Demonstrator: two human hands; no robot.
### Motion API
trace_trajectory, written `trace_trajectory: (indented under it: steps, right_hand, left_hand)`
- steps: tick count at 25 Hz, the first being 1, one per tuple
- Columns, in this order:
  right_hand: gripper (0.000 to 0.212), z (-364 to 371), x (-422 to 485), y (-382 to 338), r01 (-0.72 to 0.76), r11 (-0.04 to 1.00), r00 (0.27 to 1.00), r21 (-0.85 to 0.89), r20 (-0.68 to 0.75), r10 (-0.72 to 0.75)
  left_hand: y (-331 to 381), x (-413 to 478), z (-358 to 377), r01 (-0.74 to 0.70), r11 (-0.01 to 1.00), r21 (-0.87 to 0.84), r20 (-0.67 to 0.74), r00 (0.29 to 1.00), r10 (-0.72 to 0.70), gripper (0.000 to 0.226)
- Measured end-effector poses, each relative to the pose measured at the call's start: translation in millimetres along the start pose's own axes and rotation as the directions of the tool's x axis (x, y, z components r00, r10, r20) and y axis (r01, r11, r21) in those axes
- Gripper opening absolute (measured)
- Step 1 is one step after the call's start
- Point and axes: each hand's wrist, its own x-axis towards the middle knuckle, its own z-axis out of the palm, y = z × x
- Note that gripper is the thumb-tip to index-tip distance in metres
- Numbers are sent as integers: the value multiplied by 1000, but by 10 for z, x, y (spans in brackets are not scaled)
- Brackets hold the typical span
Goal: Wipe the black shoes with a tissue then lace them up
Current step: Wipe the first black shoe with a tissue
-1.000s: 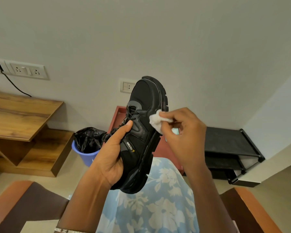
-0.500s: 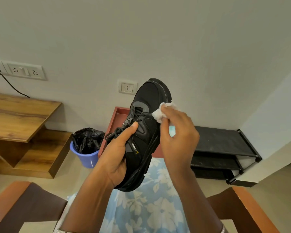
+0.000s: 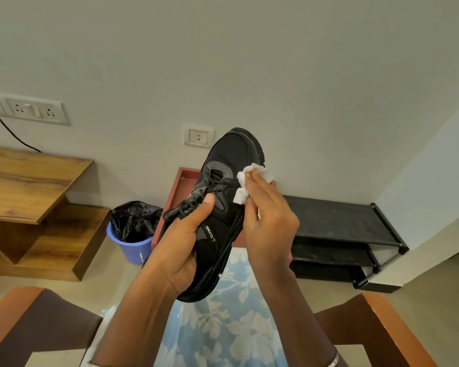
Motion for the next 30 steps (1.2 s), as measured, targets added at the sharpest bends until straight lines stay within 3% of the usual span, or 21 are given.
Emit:
trace_trajectory:
  steps: [6,10,13,17,22,30]
  right_hand:
    - [30,28,-375,-103,79,996,996,-42,52,-77]
    - [26,39,-47,82,-49,997,997,60,-60,53]
    - [31,8,151,189,-133,986,988,105,-59,140]
    - [26,8,-183,100,-67,997,996,38,-58,69]
    - [36,-8,-423,-44,20,997,999,-79,-25,-22]
    - [31,43,151,178,-94,991,996,90,-2,94]
  left_hand:
    - [39,-44,-2,61,988,-139,38,998,-57,45]
    - [20,-33,-30,12,999,-46,19,1000,-11,39]
    - [43,-33,-13,-15,1000,-14,6,1000,15,34]
    - [34,-31,-11,34,997,-73,27,999,-32,38]
    - [40,-9,-50,37,986,-165,73,997,-25,42]
    - [19,41,-76,47,996,-82,75,996,-41,33]
